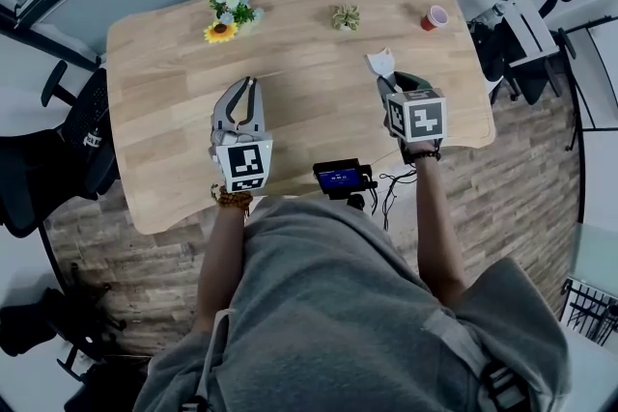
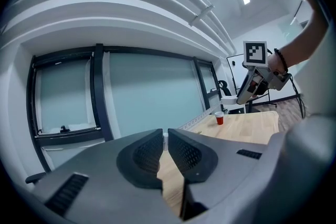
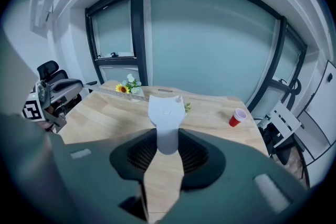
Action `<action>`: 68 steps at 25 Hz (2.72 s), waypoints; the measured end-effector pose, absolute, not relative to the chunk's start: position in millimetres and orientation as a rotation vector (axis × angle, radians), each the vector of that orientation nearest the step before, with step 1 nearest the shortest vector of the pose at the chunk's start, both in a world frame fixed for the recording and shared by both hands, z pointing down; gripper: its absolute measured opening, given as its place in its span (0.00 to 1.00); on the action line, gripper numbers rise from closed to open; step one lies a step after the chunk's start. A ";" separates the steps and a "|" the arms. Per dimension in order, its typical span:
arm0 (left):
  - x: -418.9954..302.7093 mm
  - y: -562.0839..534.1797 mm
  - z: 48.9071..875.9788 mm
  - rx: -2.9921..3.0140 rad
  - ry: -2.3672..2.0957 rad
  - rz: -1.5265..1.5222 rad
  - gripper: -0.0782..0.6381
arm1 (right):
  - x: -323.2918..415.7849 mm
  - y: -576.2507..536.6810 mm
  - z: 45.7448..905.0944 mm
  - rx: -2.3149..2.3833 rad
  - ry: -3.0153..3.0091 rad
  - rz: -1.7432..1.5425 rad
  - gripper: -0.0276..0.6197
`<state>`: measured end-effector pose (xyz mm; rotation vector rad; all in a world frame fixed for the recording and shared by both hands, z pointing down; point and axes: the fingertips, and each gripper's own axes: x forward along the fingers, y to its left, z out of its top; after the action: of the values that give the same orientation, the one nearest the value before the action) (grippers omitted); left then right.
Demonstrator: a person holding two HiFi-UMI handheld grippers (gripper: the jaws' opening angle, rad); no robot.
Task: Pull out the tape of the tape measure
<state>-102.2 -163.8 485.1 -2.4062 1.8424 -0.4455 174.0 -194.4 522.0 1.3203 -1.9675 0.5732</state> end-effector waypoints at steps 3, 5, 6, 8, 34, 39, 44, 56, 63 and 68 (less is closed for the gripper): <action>-102.5 -165.5 488.0 -2.414 1.848 -0.453 0.16 | 173.3 -195.4 525.6 1.313 -1.964 0.582 0.25; -103.1 -165.5 492.0 -2.423 1.855 -0.466 0.16 | 172.6 -194.4 528.2 1.307 -1.962 0.588 0.25; -103.3 -165.6 494.7 -2.428 1.859 -0.475 0.16 | 172.1 -193.9 529.9 1.303 -1.961 0.592 0.25; -102.4 -165.8 500.1 -2.439 1.861 -0.495 0.16 | 171.1 -193.6 533.1 1.293 -1.960 0.598 0.25; -87.0 -152.1 620.6 -2.694 1.825 -0.886 0.16 | 154.5 -179.3 614.6 1.109 -1.905 0.738 0.25; -86.0 -146.8 652.0 -2.719 1.824 -0.977 0.16 | 154.5 -174.9 641.4 1.063 -1.903 0.755 0.25; -91.2 -137.9 689.7 -2.732 1.865 -1.117 0.16 | 160.5 -170.4 673.0 1.042 -1.893 0.762 0.25; -92.7 -120.6 733.6 -2.762 1.883 -1.305 0.16 | 170.2 -160.2 740.4 1.013 -1.849 0.808 0.25; -90.8 -107.0 749.6 -2.785 1.839 -1.384 0.16 | 172.1 -152.6 768.6 0.970 -1.829 0.799 0.25; -91.1 -101.8 759.0 -2.807 1.834 -1.426 0.16 | 173.0 -146.3 781.1 0.967 -1.796 0.821 0.25</action>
<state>-91.1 -101.8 759.0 -2.8065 1.8342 -1.4256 173.0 -146.3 781.1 0.9672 -1.7957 0.8214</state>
